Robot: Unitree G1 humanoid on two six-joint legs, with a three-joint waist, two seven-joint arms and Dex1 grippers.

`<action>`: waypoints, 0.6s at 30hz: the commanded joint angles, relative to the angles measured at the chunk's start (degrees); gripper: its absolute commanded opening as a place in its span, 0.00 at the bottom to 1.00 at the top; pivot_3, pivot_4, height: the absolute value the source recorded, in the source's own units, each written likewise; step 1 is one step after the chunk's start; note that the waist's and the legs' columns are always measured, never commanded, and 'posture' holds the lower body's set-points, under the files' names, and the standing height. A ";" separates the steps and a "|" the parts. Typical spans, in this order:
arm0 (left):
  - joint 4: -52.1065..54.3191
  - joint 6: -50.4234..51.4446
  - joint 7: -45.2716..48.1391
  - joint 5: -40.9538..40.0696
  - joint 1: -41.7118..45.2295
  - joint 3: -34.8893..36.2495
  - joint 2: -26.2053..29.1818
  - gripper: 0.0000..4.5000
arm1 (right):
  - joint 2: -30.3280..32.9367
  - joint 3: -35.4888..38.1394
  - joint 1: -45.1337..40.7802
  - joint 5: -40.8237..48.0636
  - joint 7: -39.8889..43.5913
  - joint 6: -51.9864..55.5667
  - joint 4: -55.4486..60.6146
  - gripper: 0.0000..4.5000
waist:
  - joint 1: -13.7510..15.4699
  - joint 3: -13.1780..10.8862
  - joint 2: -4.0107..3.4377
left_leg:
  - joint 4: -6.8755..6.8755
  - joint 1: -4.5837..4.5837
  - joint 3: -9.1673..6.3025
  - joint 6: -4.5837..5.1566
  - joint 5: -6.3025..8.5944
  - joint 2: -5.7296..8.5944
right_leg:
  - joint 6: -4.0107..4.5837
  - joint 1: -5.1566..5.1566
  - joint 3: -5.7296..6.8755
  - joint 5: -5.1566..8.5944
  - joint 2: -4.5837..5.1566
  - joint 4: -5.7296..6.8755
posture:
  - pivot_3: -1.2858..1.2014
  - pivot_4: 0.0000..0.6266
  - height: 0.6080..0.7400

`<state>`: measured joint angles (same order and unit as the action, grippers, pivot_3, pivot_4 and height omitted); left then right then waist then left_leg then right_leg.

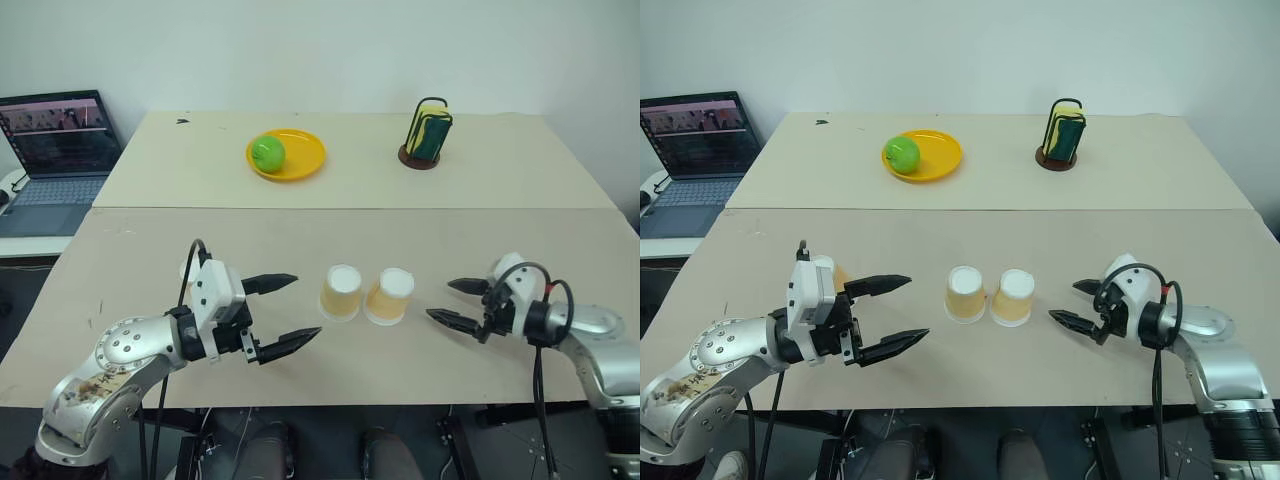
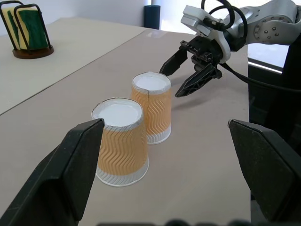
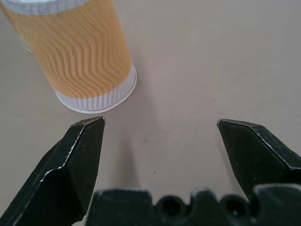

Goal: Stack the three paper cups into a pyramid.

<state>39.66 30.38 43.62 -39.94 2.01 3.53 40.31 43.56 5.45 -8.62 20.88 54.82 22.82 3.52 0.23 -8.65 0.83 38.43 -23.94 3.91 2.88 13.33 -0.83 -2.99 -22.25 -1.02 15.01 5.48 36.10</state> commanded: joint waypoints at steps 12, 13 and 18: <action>3.25 1.80 -2.34 -2.05 1.95 0.66 0.18 1.00 | -4.94 -1.26 -4.48 1.35 -3.22 1.14 4.26 0.99 | 0.31 0.00 0.00 | 0.03 -0.01 -0.01 0.00 0.00 0.02 | 0.00 0.01 0.02 0.00 0.02 0.01 | 0.52 0.24 0.96; 3.40 1.98 -2.56 -2.16 2.09 0.64 0.18 1.00 | -4.91 -1.27 -4.53 1.39 -3.25 1.14 4.27 0.99 | 0.31 0.00 0.00 | 0.03 -0.01 -0.02 0.00 0.00 0.02 | 0.00 0.01 0.02 0.00 0.03 0.01 | 0.52 0.24 0.96; 3.88 3.17 -3.35 -2.68 3.05 0.80 0.17 1.00 | -4.45 -0.99 -4.03 1.94 -2.39 1.06 4.82 0.99 | 0.29 0.00 0.00 | 0.03 -0.01 -0.02 0.00 0.00 0.02 | 0.00 0.01 0.01 0.00 0.02 0.01 | 0.52 0.24 0.96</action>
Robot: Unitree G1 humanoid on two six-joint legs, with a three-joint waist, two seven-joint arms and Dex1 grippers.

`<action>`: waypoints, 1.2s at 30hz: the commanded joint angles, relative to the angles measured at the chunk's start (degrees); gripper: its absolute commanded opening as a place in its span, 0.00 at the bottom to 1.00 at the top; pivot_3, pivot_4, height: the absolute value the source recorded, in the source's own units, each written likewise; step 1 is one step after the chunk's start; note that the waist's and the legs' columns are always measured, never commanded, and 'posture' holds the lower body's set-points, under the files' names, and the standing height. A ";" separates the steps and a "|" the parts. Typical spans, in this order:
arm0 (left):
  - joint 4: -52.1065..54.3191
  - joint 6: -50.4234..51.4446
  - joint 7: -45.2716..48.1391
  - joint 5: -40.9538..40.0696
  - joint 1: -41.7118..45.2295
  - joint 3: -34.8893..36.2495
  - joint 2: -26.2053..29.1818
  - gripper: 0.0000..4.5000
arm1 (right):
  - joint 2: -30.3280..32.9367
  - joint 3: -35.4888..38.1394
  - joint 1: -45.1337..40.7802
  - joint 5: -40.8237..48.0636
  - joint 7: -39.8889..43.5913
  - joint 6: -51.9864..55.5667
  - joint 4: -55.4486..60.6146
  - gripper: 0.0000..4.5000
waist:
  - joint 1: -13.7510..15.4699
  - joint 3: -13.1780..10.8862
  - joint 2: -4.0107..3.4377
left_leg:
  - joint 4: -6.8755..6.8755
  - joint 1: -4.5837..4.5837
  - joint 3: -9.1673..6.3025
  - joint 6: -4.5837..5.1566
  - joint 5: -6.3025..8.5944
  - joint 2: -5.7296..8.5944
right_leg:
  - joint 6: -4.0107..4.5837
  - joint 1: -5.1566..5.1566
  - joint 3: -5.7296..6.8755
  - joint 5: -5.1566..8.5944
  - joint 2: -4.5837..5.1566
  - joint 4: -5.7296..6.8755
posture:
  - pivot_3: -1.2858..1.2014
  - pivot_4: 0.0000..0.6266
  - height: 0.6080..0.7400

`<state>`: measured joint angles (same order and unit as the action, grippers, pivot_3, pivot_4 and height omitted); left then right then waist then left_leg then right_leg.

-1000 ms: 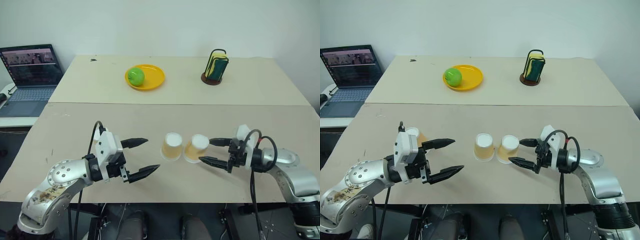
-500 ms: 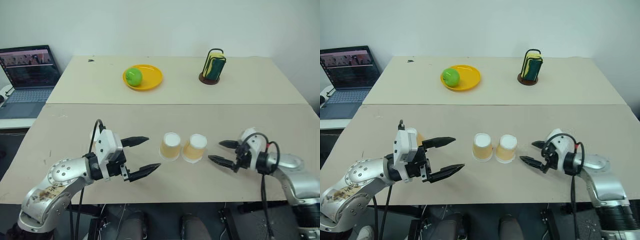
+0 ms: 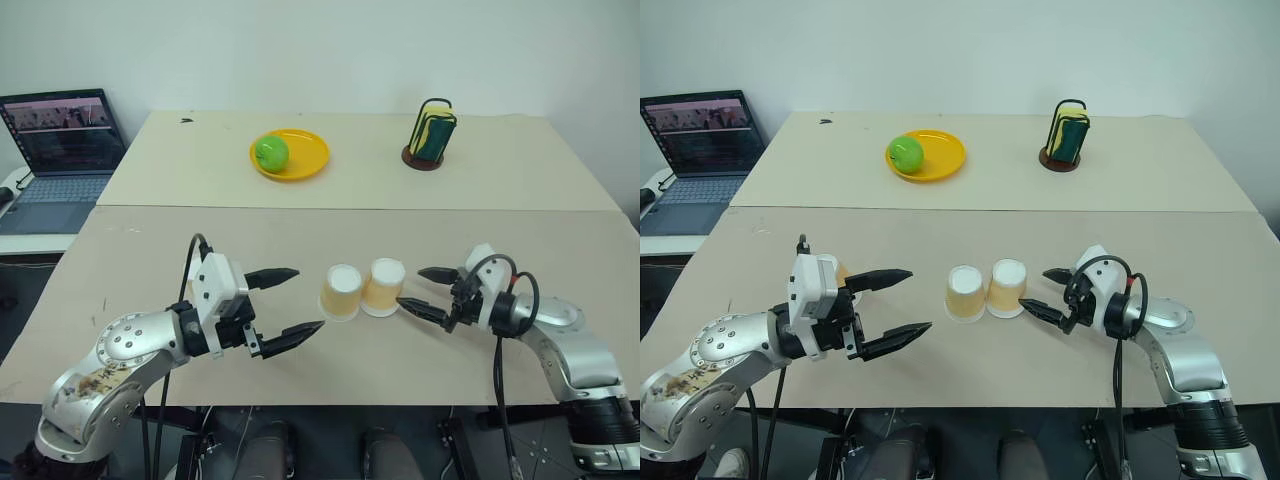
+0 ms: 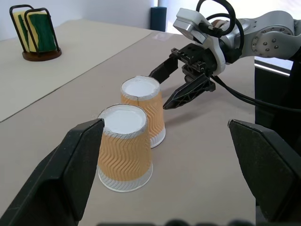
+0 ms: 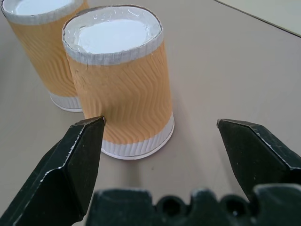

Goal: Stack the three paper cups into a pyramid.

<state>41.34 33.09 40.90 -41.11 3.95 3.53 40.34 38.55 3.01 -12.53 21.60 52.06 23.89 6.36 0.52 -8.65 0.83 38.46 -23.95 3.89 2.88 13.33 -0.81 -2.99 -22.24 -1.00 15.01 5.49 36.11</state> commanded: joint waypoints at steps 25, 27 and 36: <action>0.91 -1.55 -0.75 0.87 -3.10 2.80 -0.20 1.00 | 14.47 24.47 2.81 18.30 4.32 9.41 13.45 0.99 | -0.06 0.00 -0.01 | 0.01 0.00 0.01 0.00 0.00 -0.03 | 0.00 0.00 -0.01 0.00 -0.02 0.00 | 0.52 0.24 0.96; 1.03 -2.16 -2.39 2.16 -4.37 3.34 -1.05 1.00 | 13.54 23.49 3.05 25.41 3.12 13.37 21.19 0.99 | -0.18 0.00 -0.01 | 0.00 0.00 -0.01 0.00 0.00 -0.07 | 0.00 0.01 -0.02 0.00 -0.04 0.00 | 0.52 0.24 0.96; 1.16 -7.27 -17.96 15.28 -7.60 2.06 -11.63 1.00 | 12.45 11.30 7.11 28.02 2.10 14.98 34.63 0.99 | 0.34 -0.02 0.08 | 0.20 -0.18 -0.07 0.10 0.06 0.03 | -0.03 -0.01 0.06 -0.02 0.19 -0.04 | 0.52 0.24 0.96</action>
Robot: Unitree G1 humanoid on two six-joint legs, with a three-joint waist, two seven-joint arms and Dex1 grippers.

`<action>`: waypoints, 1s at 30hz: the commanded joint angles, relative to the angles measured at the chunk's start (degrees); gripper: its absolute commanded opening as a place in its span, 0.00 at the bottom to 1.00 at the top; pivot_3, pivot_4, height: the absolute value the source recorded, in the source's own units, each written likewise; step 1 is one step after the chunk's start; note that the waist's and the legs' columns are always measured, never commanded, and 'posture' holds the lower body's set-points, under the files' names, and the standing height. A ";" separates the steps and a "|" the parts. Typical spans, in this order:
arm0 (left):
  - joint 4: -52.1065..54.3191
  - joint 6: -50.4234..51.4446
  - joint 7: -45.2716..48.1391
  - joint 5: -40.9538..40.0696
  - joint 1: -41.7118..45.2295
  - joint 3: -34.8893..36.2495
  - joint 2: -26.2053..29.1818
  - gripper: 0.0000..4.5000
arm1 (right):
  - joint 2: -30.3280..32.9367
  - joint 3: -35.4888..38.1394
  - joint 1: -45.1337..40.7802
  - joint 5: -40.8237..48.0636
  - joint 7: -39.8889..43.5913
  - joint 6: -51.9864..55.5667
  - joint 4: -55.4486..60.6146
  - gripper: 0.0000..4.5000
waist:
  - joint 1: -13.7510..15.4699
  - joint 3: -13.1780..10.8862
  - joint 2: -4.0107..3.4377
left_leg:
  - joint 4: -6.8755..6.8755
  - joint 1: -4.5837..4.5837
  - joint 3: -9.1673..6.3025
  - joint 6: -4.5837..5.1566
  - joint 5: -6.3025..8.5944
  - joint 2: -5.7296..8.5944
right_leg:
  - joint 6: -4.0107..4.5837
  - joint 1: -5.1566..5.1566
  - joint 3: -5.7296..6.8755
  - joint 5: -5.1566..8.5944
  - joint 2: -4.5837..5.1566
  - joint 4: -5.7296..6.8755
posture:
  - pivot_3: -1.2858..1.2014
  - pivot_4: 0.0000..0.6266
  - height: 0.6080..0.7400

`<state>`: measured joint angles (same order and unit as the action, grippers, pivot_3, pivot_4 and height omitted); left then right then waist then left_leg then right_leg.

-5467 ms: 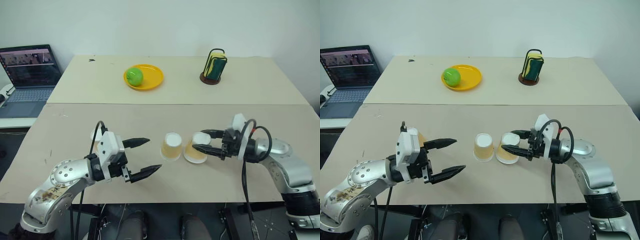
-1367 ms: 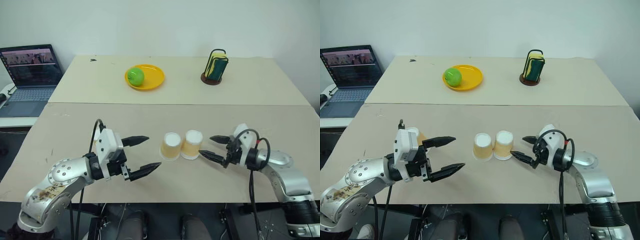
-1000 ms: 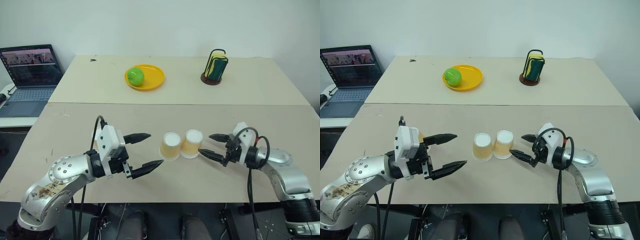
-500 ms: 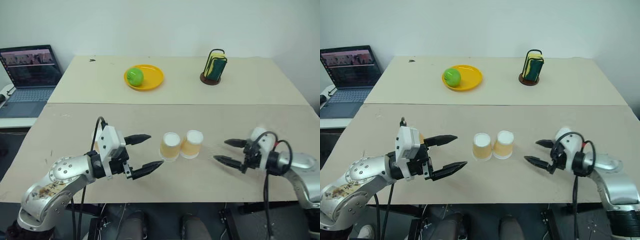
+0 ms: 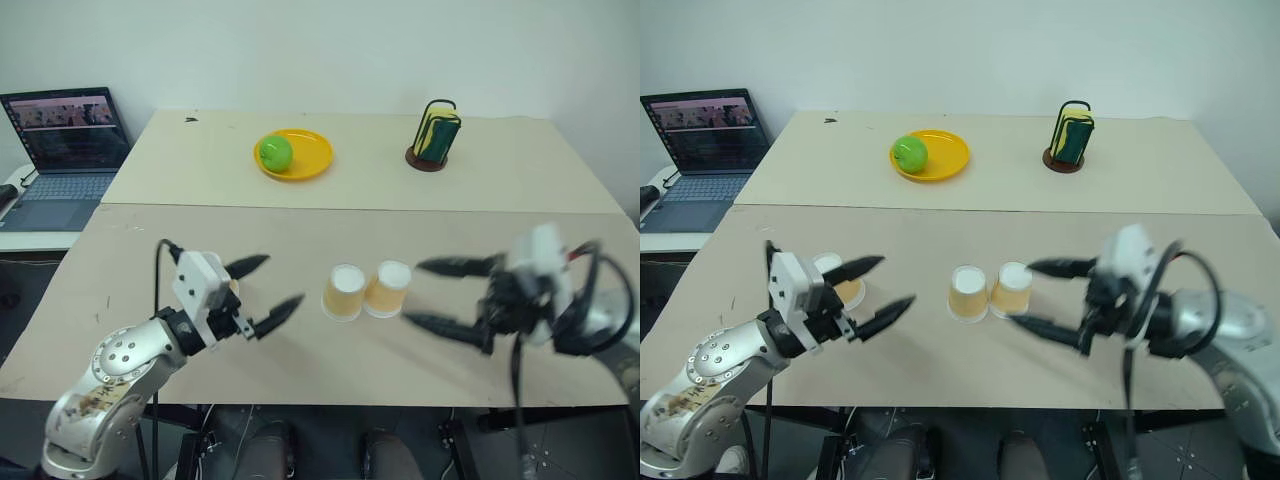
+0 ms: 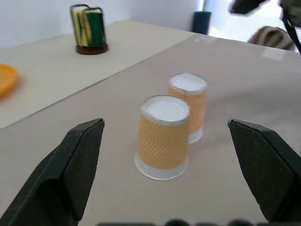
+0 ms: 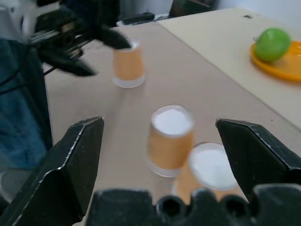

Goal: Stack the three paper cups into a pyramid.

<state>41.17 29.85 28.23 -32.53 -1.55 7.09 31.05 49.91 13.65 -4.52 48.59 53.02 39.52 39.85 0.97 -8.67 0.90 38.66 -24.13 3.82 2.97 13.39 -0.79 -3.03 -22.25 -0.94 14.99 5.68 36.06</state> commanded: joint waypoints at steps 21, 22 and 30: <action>-3.85 -12.78 -17.26 21.95 -8.87 5.66 -12.33 1.00 | 3.43 3.75 -6.38 -1.19 1.61 -2.04 -6.09 0.99 | -0.18 0.00 0.11 | 0.12 -0.08 -0.04 0.14 0.09 0.02 | -0.05 0.01 0.12 -0.07 0.50 -0.10 | 0.52 0.24 0.96; -5.02 -13.07 -16.75 21.59 -8.48 6.11 -12.20 1.00 | 3.44 3.90 -6.42 -1.00 1.47 -1.97 -6.08 0.99 | -0.22 0.00 0.11 | 0.12 -0.08 -0.04 0.14 0.09 0.02 | -0.05 0.01 0.12 -0.07 0.50 -0.10 | 0.52 0.24 0.96; -11.91 -9.27 -12.79 16.79 -3.01 5.11 -11.78 1.00 | 3.67 6.65 -5.57 -0.26 0.98 -1.83 -5.94 0.99 | -0.21 0.01 0.14 | 0.12 -0.10 -0.04 0.14 0.09 0.04 | -0.07 0.00 0.15 -0.08 0.42 -0.09 | 0.52 0.24 0.96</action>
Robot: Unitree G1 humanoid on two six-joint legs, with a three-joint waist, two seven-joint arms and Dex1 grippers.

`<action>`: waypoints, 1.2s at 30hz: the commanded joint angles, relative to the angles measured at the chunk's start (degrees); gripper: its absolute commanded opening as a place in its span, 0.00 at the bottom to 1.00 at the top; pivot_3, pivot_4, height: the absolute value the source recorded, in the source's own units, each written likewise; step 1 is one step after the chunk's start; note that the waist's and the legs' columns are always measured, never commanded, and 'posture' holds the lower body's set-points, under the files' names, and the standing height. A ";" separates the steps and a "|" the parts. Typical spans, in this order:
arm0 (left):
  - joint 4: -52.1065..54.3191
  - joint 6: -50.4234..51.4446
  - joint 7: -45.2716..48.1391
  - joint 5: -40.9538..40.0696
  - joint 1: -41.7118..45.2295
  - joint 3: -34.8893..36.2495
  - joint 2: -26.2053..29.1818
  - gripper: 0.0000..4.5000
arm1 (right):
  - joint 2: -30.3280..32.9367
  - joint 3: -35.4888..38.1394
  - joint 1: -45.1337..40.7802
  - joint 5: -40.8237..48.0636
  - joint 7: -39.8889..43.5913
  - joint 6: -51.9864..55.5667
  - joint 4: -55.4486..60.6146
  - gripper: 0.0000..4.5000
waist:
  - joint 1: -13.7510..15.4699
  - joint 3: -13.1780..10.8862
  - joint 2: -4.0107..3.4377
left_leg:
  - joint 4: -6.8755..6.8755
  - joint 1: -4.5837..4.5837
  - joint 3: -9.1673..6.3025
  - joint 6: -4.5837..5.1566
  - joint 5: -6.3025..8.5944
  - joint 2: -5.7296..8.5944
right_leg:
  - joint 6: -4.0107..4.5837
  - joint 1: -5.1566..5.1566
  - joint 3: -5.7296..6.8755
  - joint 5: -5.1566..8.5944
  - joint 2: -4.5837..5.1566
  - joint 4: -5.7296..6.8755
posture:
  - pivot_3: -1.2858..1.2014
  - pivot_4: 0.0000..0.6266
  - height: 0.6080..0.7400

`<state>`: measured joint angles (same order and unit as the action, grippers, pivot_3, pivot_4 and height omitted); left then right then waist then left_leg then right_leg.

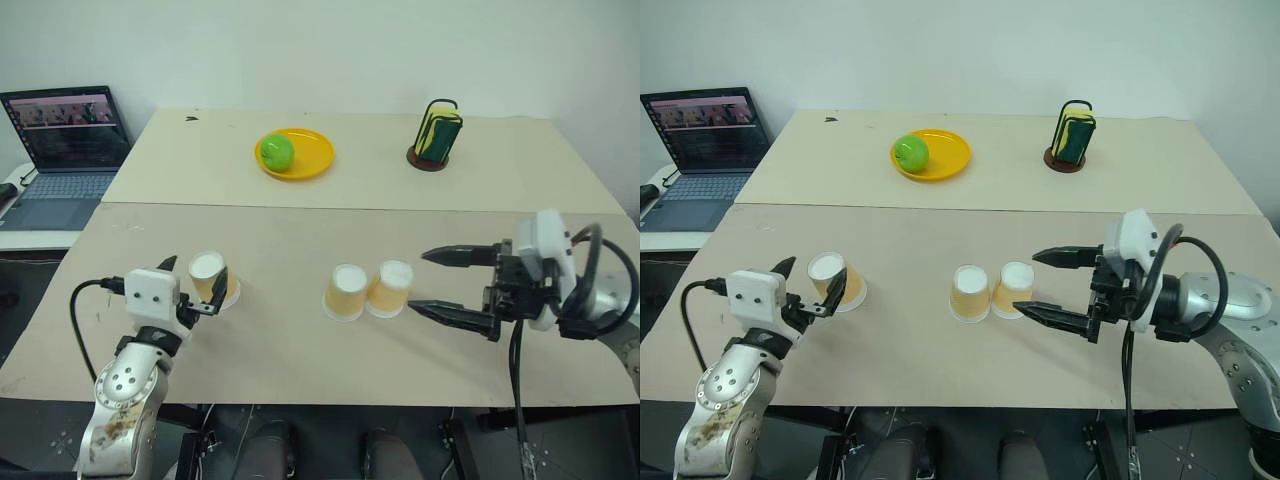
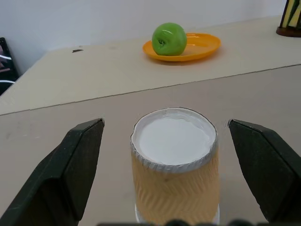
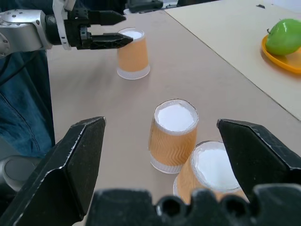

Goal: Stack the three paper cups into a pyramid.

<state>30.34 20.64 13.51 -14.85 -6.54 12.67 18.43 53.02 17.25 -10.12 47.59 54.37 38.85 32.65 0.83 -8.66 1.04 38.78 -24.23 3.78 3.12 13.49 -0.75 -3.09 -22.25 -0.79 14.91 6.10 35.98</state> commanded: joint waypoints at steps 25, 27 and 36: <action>-4.81 -0.80 2.67 0.56 5.23 -0.85 2.15 0.56 | 0.07 2.93 2.92 -1.88 -1.66 -1.72 1.74 1.00 | -0.13 0.00 0.01 | -0.01 0.00 0.00 0.00 0.01 -0.01 | 0.00 -0.02 -0.03 0.00 0.25 0.00 | 0.52 0.24 0.96; -4.86 -0.62 2.71 0.74 5.30 -0.91 2.28 0.56 | 0.09 2.80 2.74 -1.82 -1.76 -1.59 1.70 1.00 | -0.13 0.00 0.01 | -0.01 0.00 0.00 0.00 0.01 -0.01 | 0.00 -0.02 -0.03 0.00 0.26 0.00 | 0.52 0.24 0.96; 4.65 1.09 7.77 -3.80 13.74 -3.61 4.82 0.56 | -0.20 2.09 3.21 -2.83 -2.33 -1.69 1.31 1.00 | 0.02 -0.01 0.02 | -0.01 -0.03 -0.01 0.00 0.01 0.00 | 0.00 -0.02 -0.02 0.00 0.32 -0.02 | 0.52 0.24 0.96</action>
<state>27.73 21.26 18.73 -15.50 1.70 10.32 21.34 52.93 18.70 -6.42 45.00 52.24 38.82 33.16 0.85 -8.67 1.06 38.77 -24.28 3.76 3.12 13.50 -0.75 -3.09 -22.28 -0.81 14.91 6.43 35.96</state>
